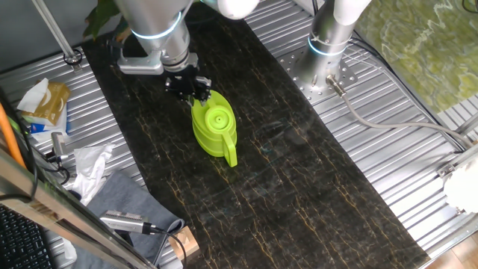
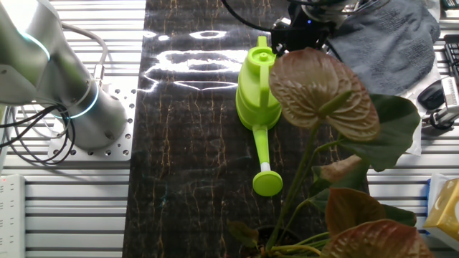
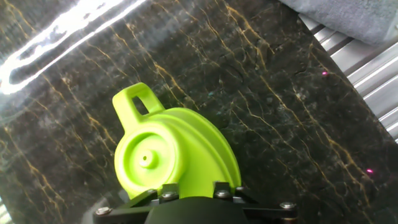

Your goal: Water the plant

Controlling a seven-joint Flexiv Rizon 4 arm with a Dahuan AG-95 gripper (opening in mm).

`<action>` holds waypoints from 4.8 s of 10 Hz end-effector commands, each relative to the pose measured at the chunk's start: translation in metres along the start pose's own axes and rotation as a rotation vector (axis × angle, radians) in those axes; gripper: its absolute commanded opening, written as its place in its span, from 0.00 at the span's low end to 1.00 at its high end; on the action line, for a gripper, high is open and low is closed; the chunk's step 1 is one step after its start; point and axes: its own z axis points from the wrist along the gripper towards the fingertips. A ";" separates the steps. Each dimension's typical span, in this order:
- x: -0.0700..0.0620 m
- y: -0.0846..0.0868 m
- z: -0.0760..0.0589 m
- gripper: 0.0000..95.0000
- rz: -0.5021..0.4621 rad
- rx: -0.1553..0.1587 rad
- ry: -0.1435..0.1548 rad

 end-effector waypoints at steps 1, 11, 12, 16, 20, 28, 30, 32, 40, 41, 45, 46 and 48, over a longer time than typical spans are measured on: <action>0.000 0.000 0.000 0.00 0.048 0.021 -0.010; 0.000 0.000 0.000 0.40 -0.067 0.010 -0.050; 0.000 0.000 0.000 0.40 -0.132 0.044 -0.021; 0.000 0.000 0.000 0.40 -0.348 0.126 -0.005; 0.000 0.000 0.000 0.60 -0.494 0.153 -0.013; 0.000 0.000 0.000 0.60 -0.341 0.076 -0.031; 0.000 0.000 0.000 0.60 -0.292 0.076 -0.030; 0.000 0.000 0.000 0.60 -0.276 0.079 -0.027; 0.000 0.000 0.000 0.60 -0.274 0.081 -0.027; 0.000 0.000 0.000 0.60 -0.270 0.082 -0.025; 0.000 0.000 0.000 0.60 -0.264 0.082 -0.027; 0.000 0.000 0.000 0.60 -0.242 0.082 -0.027; 0.000 0.000 0.000 0.60 -0.184 0.088 -0.024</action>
